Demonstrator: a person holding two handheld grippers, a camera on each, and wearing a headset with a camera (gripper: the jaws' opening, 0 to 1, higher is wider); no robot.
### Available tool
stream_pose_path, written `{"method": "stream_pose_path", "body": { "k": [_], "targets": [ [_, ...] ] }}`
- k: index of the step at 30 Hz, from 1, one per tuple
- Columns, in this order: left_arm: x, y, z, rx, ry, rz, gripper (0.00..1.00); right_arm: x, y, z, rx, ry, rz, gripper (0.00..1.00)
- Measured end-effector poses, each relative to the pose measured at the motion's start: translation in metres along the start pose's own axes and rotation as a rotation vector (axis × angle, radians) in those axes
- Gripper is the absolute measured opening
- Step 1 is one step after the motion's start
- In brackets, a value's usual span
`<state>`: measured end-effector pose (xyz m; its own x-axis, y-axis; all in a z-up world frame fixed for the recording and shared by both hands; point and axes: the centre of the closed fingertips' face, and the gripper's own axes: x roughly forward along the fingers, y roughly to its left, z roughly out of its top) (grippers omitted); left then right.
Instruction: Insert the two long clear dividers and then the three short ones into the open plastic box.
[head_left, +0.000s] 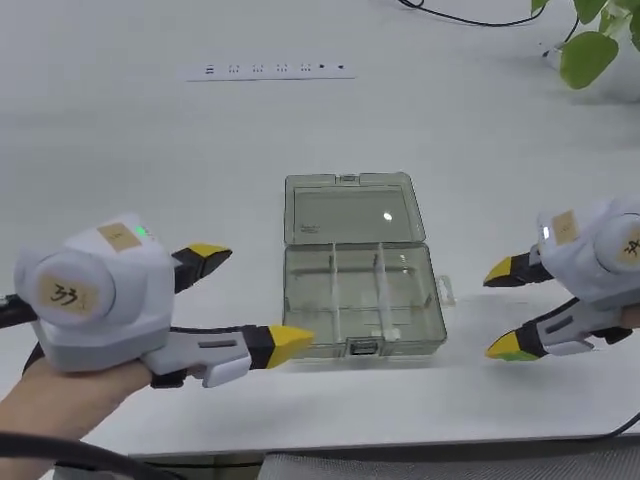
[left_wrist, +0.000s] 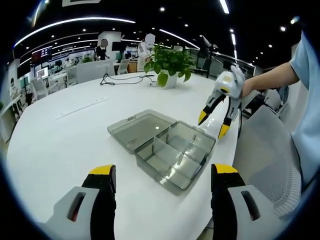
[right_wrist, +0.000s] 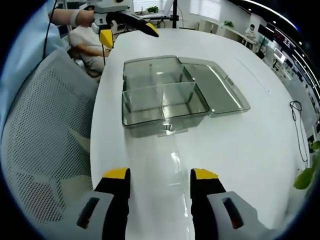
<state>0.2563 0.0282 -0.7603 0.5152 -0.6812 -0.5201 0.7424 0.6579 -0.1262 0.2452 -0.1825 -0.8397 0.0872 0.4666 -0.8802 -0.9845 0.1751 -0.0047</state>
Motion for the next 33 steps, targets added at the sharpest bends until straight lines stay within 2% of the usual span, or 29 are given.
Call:
{"method": "stream_pose_path", "body": {
  "k": [4, 10, 13, 21, 24, 33],
  "targets": [
    [0.000, 0.001, 0.001, 0.002, 0.002, -0.005, 0.78, 0.003, -0.004, -0.006, 0.006, 0.024, 0.011, 0.47],
    [0.000, 0.002, 0.002, 0.004, 0.004, -0.016, 0.78, 0.007, -0.001, -0.008, -0.013, 0.068, 0.018, 0.44],
    [0.000, 0.002, 0.001, 0.006, 0.007, -0.021, 0.78, 0.010, 0.000, -0.010, -0.018, 0.070, 0.027, 0.44],
    [0.001, 0.007, 0.002, 0.012, 0.006, -0.033, 0.78, 0.010, -0.003, -0.009, -0.042, 0.091, 0.010, 0.41],
    [0.001, 0.007, 0.003, 0.015, 0.003, -0.039, 0.78, 0.009, -0.003, -0.008, -0.032, 0.088, 0.004, 0.33],
    [0.002, 0.006, 0.005, 0.017, -0.001, -0.048, 0.77, 0.010, -0.004, -0.007, 0.005, 0.089, -0.021, 0.32]
  ]
}}
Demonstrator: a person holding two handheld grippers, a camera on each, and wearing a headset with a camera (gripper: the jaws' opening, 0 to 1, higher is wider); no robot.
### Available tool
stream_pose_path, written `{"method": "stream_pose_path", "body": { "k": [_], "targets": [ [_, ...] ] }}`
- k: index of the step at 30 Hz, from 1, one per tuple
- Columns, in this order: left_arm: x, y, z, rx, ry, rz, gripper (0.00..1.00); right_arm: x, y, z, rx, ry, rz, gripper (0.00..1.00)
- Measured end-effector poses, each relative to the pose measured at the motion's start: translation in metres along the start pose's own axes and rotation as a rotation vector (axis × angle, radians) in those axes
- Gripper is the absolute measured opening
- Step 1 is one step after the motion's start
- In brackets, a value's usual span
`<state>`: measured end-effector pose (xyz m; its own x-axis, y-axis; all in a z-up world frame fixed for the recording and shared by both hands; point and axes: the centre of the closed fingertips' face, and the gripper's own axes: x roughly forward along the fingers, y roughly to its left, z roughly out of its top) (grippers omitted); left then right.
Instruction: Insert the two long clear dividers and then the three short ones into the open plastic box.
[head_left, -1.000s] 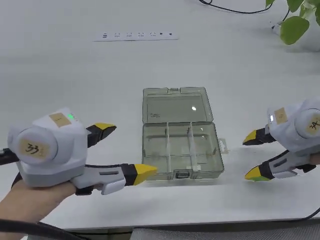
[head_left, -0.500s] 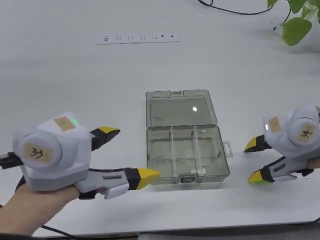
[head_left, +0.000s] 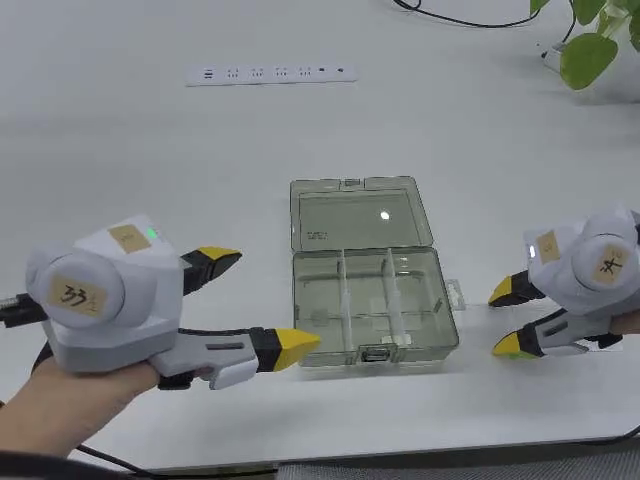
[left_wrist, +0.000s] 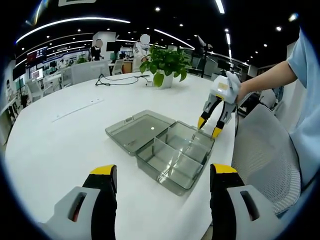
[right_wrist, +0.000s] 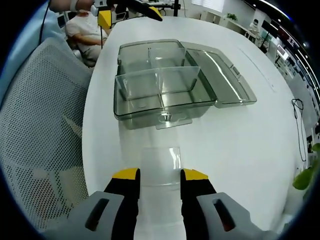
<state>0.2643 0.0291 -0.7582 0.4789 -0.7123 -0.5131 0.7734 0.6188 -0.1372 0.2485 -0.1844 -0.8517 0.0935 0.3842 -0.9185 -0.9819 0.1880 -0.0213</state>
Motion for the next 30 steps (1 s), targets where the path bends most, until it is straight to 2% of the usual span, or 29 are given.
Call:
{"method": "stream_pose_path", "body": {
  "k": [6, 13, 22, 24, 30],
  "targets": [
    [0.000, -0.002, 0.003, 0.005, -0.005, -0.004, 0.77, -0.002, -0.003, -0.001, 0.049, -0.011, -0.035, 0.32],
    [0.001, -0.001, 0.005, 0.018, -0.004, -0.004, 0.77, -0.024, -0.008, 0.018, 0.058, -0.066, -0.124, 0.32],
    [0.008, -0.006, 0.013, 0.027, -0.002, -0.030, 0.77, -0.051, -0.015, 0.051, -0.001, -0.141, -0.228, 0.32],
    [0.010, -0.007, 0.016, 0.008, -0.004, -0.037, 0.76, -0.053, -0.022, 0.054, -0.024, -0.148, -0.249, 0.32],
    [0.019, -0.012, 0.031, -0.035, -0.032, -0.074, 0.72, -0.070, -0.028, 0.088, -0.105, -0.182, -0.297, 0.32]
  ]
}}
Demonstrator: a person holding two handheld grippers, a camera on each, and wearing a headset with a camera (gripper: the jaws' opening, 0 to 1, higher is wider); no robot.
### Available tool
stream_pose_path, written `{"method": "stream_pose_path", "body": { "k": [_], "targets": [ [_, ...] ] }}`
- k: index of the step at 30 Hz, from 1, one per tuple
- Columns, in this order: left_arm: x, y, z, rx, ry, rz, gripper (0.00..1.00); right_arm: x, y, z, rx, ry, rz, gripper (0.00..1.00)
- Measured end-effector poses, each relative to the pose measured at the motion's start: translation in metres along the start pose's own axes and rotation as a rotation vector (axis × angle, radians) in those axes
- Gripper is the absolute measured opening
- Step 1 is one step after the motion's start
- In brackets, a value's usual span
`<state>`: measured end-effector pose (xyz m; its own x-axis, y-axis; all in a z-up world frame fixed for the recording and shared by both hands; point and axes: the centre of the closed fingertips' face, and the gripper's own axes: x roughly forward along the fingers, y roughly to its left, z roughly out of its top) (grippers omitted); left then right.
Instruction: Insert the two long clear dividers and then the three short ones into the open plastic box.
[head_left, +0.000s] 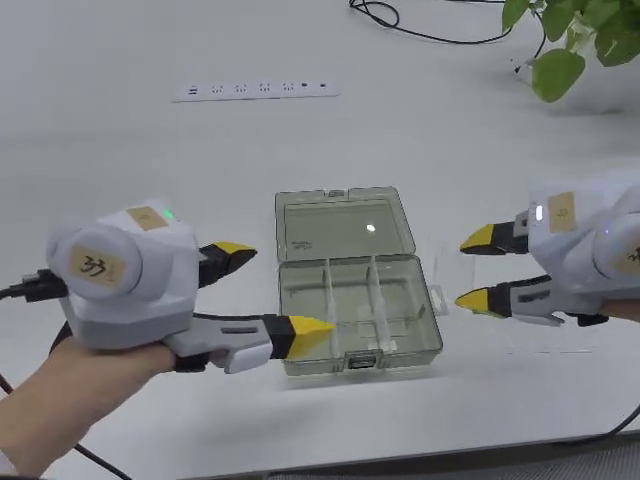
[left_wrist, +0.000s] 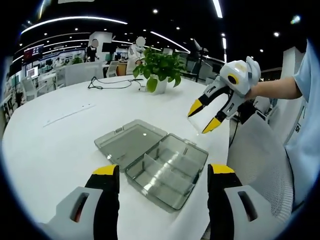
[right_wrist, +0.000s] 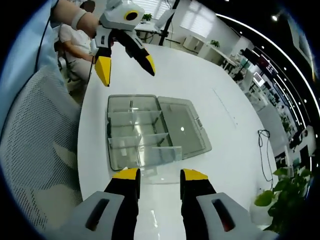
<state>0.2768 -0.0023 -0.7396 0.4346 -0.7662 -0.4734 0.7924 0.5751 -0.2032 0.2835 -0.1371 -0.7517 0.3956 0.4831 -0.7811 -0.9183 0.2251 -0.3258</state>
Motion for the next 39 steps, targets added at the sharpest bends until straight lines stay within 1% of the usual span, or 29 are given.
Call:
{"method": "stream_pose_path", "body": {
  "k": [2, 4, 5, 6, 7, 12, 13, 16, 18, 19, 21, 23, 25, 26, 28, 30, 31, 33, 36, 39],
  "targets": [
    [0.003, 0.000, 0.005, -0.017, -0.010, -0.011, 0.71, -0.001, -0.001, 0.010, -0.011, -0.008, 0.000, 0.32],
    [0.006, -0.001, 0.010, -0.033, -0.016, -0.019, 0.70, 0.000, -0.004, 0.021, -0.045, -0.022, -0.018, 0.32],
    [0.007, -0.001, 0.013, -0.050, -0.023, -0.025, 0.69, 0.000, -0.005, 0.026, -0.061, -0.025, -0.028, 0.32],
    [0.008, -0.001, 0.017, -0.081, -0.031, -0.032, 0.68, 0.000, -0.006, 0.031, -0.088, -0.023, -0.042, 0.32],
    [0.009, -0.001, 0.020, -0.097, -0.039, -0.037, 0.67, 0.001, -0.006, 0.035, -0.105, -0.024, -0.046, 0.32],
    [0.015, -0.002, 0.036, -0.165, -0.064, -0.059, 0.58, 0.003, -0.006, 0.055, -0.154, -0.042, -0.075, 0.32],
    [0.016, -0.003, 0.039, -0.181, -0.069, -0.073, 0.56, 0.004, -0.006, 0.059, -0.158, -0.041, -0.077, 0.32],
    [0.019, -0.009, 0.046, -0.220, -0.086, -0.112, 0.46, 0.006, -0.005, 0.068, -0.172, -0.044, -0.080, 0.32],
    [0.022, -0.015, 0.050, -0.262, -0.086, -0.149, 0.36, 0.008, -0.005, 0.074, -0.193, -0.047, -0.090, 0.32],
    [0.023, -0.015, 0.052, -0.268, -0.094, -0.153, 0.33, 0.010, -0.005, 0.076, -0.197, -0.045, -0.091, 0.32],
    [0.025, -0.015, 0.054, -0.297, -0.091, -0.156, 0.30, 0.011, -0.004, 0.080, -0.205, -0.049, -0.094, 0.32],
    [0.027, -0.015, 0.055, -0.307, -0.089, -0.158, 0.28, 0.013, -0.002, 0.083, -0.207, -0.056, -0.093, 0.32],
    [0.028, -0.015, 0.054, -0.329, -0.083, -0.165, 0.24, 0.014, -0.001, 0.085, -0.225, -0.055, -0.099, 0.32],
    [0.028, -0.015, 0.054, -0.352, -0.079, -0.168, 0.21, 0.014, -0.002, 0.086, -0.232, -0.054, -0.104, 0.32],
    [0.028, -0.015, 0.053, -0.384, -0.075, -0.178, 0.18, 0.014, -0.002, 0.087, -0.236, -0.053, -0.104, 0.32],
    [0.028, -0.015, 0.052, -0.387, -0.071, -0.184, 0.14, 0.013, -0.003, 0.087, -0.242, -0.054, -0.111, 0.32],
    [0.028, -0.015, 0.051, -0.404, -0.065, -0.192, 0.13, 0.013, -0.003, 0.087, -0.246, -0.051, -0.113, 0.32],
    [0.028, -0.015, 0.051, -0.429, -0.069, -0.201, 0.11, 0.013, -0.002, 0.087, -0.254, -0.050, -0.116, 0.32],
    [0.029, -0.017, 0.049, -0.437, -0.057, -0.208, 0.08, 0.013, -0.001, 0.088, -0.252, -0.052, -0.117, 0.32],
    [0.029, -0.019, 0.049, -0.461, -0.063, -0.216, 0.07, 0.013, 0.001, 0.089, -0.266, -0.051, -0.117, 0.32]
  ]
}}
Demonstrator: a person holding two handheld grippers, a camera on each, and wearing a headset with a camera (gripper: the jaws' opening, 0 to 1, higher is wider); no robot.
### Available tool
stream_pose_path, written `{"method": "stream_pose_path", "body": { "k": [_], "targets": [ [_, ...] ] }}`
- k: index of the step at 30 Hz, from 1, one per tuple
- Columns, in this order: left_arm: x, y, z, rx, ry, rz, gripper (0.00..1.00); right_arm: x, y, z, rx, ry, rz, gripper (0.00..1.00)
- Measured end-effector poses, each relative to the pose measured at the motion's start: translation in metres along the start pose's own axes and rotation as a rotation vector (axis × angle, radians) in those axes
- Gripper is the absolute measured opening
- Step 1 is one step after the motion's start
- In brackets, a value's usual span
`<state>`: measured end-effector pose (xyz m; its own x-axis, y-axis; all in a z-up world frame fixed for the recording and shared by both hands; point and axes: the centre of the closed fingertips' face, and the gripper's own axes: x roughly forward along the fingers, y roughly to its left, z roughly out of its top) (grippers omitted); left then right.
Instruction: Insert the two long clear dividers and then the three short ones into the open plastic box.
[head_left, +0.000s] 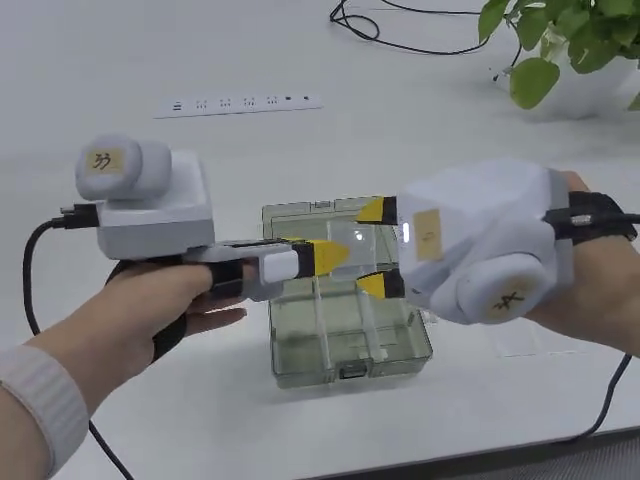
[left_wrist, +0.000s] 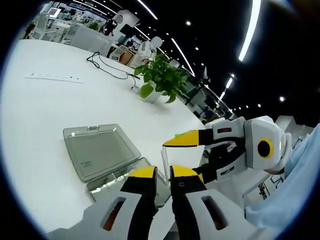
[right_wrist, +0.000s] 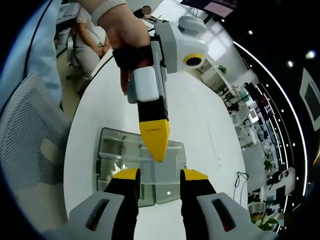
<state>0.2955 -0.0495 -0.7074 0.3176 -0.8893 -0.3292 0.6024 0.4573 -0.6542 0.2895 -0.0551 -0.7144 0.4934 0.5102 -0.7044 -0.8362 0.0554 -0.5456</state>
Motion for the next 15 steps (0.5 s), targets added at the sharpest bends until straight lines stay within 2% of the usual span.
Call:
{"method": "stream_pose_path", "body": {
  "k": [2, 4, 6, 7, 13, 14, 15],
  "targets": [
    [0.0003, 0.0002, -0.0011, -0.005, -0.001, 0.002, 0.06, -0.0003, 0.0014, 0.0010, -0.003, -0.001, 0.001, 0.32],
    [0.0007, -0.0018, -0.0030, -0.024, -0.002, -0.011, 0.00, -0.0007, 0.0023, 0.0023, -0.001, -0.003, 0.004, 0.32],
    [0.0012, -0.0062, -0.0035, -0.068, -0.010, -0.039, 0.00, -0.0007, 0.0030, 0.0023, -0.014, 0.000, 0.002, 0.32],
    [0.0014, -0.0037, -0.0050, -0.062, -0.004, -0.028, 0.00, -0.0006, 0.0040, 0.0022, -0.017, 0.000, 0.006, 0.32],
    [0.0011, -0.0056, -0.0091, -0.076, 0.004, -0.043, 0.00, -0.0012, 0.0085, 0.0024, -0.036, -0.005, 0.019, 0.32],
    [0.0007, -0.0054, -0.0091, -0.078, 0.001, -0.044, 0.00, -0.0013, 0.0085, 0.0026, -0.033, -0.009, 0.023, 0.33],
    [0.0001, -0.0043, -0.0094, -0.066, 0.001, -0.039, 0.00, -0.0014, 0.0083, 0.0054, 0.012, -0.037, 0.029, 0.35]
  ]
}}
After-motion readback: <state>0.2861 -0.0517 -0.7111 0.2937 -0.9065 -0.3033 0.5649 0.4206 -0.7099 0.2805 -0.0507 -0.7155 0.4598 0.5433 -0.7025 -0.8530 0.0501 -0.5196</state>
